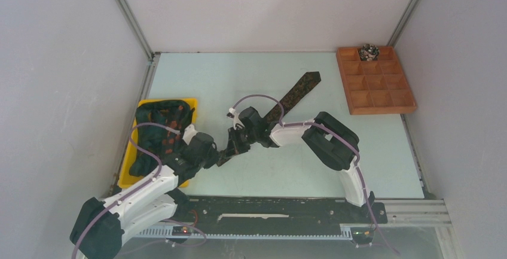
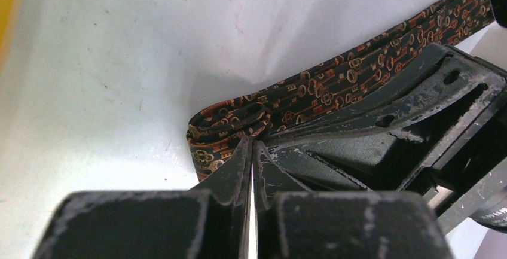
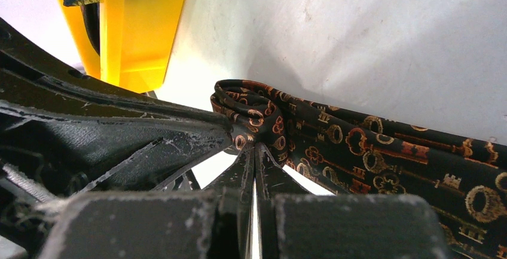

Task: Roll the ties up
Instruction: Roll the tie at the center of the board.

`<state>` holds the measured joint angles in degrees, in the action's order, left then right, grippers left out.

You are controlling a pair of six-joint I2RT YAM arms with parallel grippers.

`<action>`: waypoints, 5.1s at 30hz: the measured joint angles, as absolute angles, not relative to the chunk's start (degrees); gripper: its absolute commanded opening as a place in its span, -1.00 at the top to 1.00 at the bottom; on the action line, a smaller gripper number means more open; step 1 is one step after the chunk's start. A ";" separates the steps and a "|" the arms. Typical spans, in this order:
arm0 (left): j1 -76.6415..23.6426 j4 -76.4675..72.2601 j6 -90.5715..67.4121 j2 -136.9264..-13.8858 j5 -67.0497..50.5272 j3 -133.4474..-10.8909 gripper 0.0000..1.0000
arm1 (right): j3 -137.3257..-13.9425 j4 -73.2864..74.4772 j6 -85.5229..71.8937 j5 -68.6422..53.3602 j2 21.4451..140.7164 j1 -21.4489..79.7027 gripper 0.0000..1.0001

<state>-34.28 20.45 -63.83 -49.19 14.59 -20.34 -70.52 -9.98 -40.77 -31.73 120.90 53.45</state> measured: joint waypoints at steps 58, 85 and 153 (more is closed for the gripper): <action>-34.39 25.93 -62.00 -41.23 15.25 -15.73 -0.20 | -74.32 -7.40 -37.98 -31.27 122.85 51.72 1.00; -32.29 16.25 -69.06 -41.71 15.79 -11.92 -0.12 | -72.03 -8.95 -37.71 -31.77 122.87 49.74 1.00; -32.16 9.91 -68.34 -46.87 14.83 -11.92 -0.06 | -71.42 -9.82 -36.99 -35.33 122.15 49.41 1.00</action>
